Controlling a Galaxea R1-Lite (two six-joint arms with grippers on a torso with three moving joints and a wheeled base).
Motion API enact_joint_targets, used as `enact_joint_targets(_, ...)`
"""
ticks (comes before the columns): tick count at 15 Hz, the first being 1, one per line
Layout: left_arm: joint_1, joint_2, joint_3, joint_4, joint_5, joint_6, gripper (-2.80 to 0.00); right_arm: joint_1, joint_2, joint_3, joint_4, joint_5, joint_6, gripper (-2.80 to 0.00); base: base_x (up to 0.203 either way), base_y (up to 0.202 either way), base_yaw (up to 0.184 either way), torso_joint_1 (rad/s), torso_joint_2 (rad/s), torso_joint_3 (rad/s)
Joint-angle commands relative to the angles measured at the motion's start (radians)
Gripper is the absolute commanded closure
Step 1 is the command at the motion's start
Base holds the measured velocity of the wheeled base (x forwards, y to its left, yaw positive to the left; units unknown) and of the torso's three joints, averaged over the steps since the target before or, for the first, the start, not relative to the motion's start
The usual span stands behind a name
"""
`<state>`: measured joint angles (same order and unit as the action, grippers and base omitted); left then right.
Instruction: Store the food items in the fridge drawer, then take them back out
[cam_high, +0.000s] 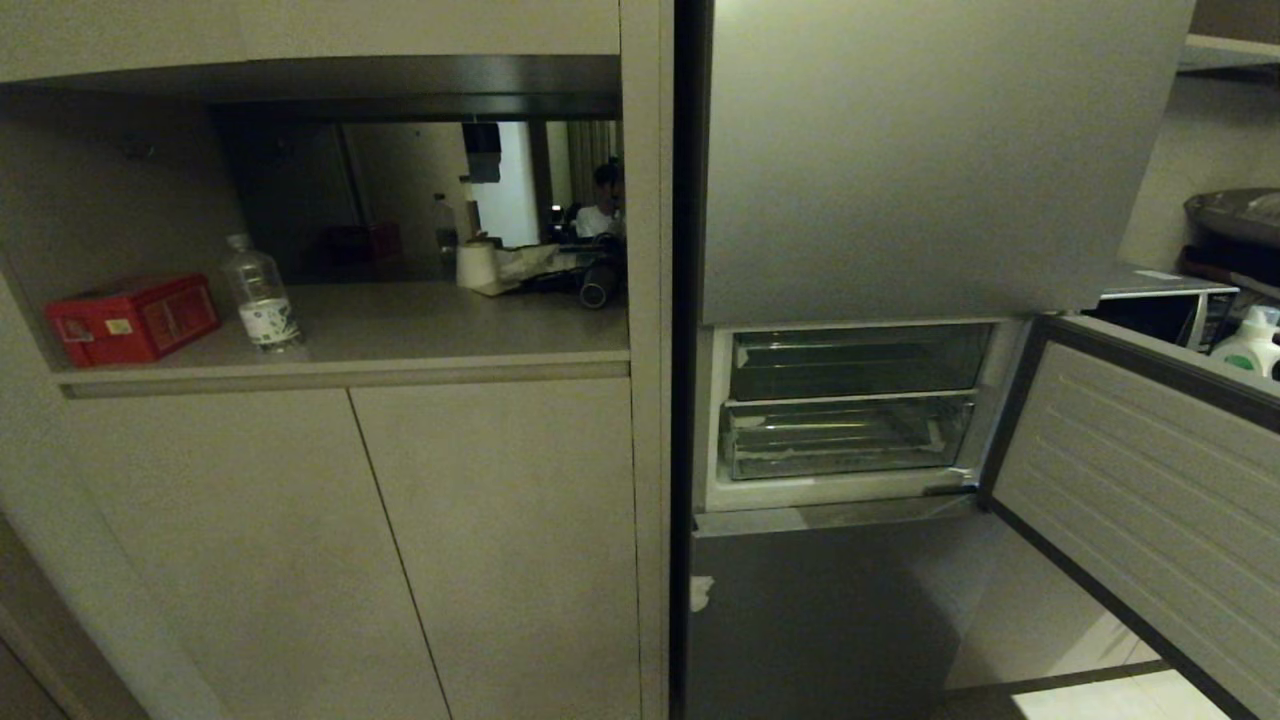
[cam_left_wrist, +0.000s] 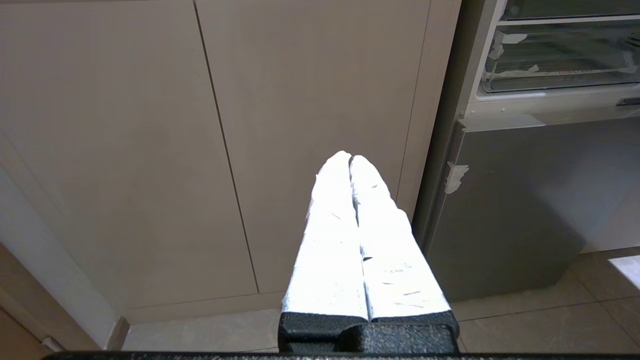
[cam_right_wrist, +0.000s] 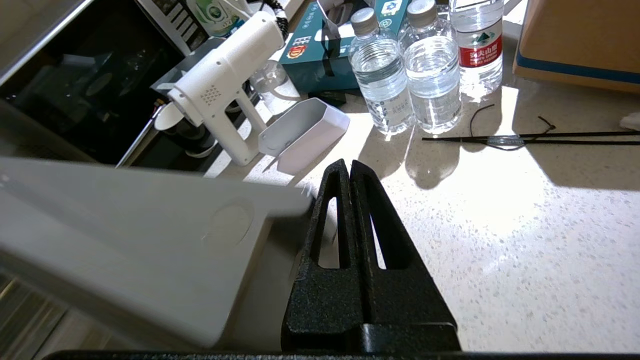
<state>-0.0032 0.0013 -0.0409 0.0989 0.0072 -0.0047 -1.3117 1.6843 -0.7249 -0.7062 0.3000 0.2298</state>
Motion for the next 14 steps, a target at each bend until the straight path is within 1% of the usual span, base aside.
enact_joint_targets(1, 0.000, 0.000, -0.001, 0.001, 0.000, 0.000, 0.00, -0.003, 0.046, -0.021, -0.003, 0.004, 0.002, 0.00, 0.000, 0.000, 0.000, 0.000, 0.00, 0.000)
enact_joint_targets(5, 0.000, 0.000, -0.001, 0.001, 0.000, 0.000, 0.00, -0.013, 0.000, -0.006, 0.003, 0.004, 0.002, 0.00, 0.000, 0.000, 0.000, 0.000, 0.00, 0.000)
enact_joint_targets(7, 0.000, 0.000, -0.001, 0.001, 0.000, 0.000, 0.00, -0.036, -0.017, 0.000, 0.004, 0.004, 0.000, 0.00, 0.000, 0.000, 0.000, 0.000, 0.00, 0.000)
enact_joint_targets(8, 0.000, 0.000, -0.001, 0.001, 0.000, -0.001, 0.00, -0.047, -0.013, -0.001, 0.002, 0.004, 0.000, 0.00, 0.000, 0.000, 0.000, 0.000, 0.00, 0.000)
enact_joint_targets(11, 0.000, 0.000, -0.001, 0.001, 0.000, 0.000, 0.00, -0.047, 0.028, -0.006, 0.002, 0.008, -0.004, 0.00, 0.000, 0.000, 0.000, 0.000, 0.00, 0.000)
enact_joint_targets(13, 0.000, 0.000, -0.001, 0.001, 0.000, 0.000, 0.00, -0.047, 0.068, -0.026, 0.001, 0.041, -0.011, 0.00, 0.000, 0.000, 0.000, 0.000, 0.00, 0.000)
enact_joint_targets(14, 0.000, 0.000, -0.001, 0.001, 0.000, 0.000, 0.00, -0.047, 0.082, -0.035, 0.006, 0.108, -0.011, 0.00, 0.000, 0.000, 0.000, 0.000, 0.00, 0.000)
